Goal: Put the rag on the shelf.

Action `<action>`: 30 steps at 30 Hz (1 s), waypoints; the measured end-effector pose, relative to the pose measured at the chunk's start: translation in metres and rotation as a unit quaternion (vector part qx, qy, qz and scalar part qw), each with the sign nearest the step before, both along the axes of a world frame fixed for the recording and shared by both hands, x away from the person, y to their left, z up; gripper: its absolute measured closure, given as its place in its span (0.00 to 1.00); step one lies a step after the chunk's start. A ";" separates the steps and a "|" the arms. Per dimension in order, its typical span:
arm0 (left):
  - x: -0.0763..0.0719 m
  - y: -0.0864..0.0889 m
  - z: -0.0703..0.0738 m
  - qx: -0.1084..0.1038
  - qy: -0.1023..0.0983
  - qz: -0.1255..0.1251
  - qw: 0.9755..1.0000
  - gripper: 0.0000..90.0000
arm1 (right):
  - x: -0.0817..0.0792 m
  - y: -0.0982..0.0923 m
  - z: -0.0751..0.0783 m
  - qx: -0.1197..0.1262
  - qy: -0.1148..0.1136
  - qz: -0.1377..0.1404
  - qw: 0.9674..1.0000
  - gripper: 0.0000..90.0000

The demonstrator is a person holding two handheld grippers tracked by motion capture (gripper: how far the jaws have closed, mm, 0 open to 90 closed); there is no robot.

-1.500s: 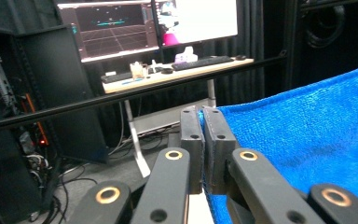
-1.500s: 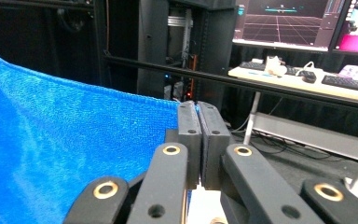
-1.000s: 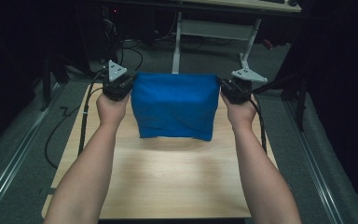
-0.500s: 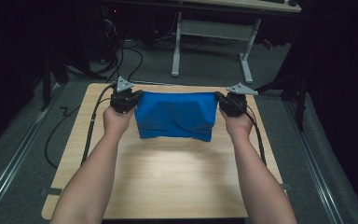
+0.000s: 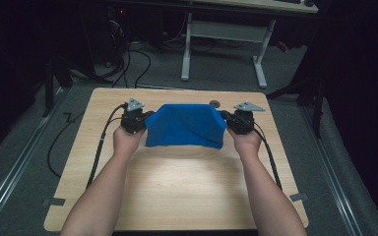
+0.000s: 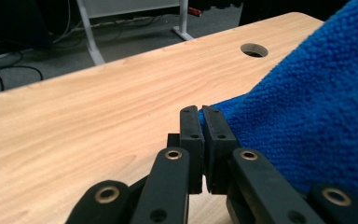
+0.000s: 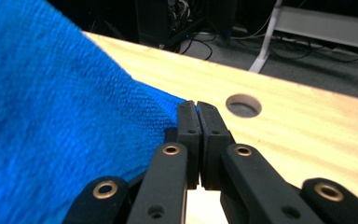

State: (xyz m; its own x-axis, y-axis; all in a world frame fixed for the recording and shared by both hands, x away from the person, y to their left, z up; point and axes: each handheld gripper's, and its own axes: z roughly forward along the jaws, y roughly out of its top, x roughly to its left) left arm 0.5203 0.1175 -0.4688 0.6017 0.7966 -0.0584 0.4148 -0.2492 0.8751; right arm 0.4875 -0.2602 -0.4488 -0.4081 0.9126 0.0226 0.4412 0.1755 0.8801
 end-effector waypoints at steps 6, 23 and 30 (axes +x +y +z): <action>-0.006 0.002 -0.013 0.001 0.010 0.000 1.000 0.98 | -0.002 0.001 -0.015 0.005 0.020 0.005 1.000 0.99; -0.021 0.008 -0.039 -0.001 0.024 -0.005 1.000 0.97 | -0.009 -0.006 -0.040 0.009 0.041 -0.001 0.999 0.99; -0.024 0.011 -0.039 -0.002 0.026 0.000 1.000 0.94 | -0.009 -0.004 -0.040 0.010 0.042 0.003 0.999 0.98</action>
State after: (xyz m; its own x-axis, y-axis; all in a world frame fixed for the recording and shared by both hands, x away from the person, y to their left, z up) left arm 0.4960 0.1283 -0.5079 0.5970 0.7969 -0.0923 0.4598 -0.2457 0.8533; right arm 0.4783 -0.2640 -0.4892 -0.4095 0.9092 0.0747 0.5134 0.1620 0.8427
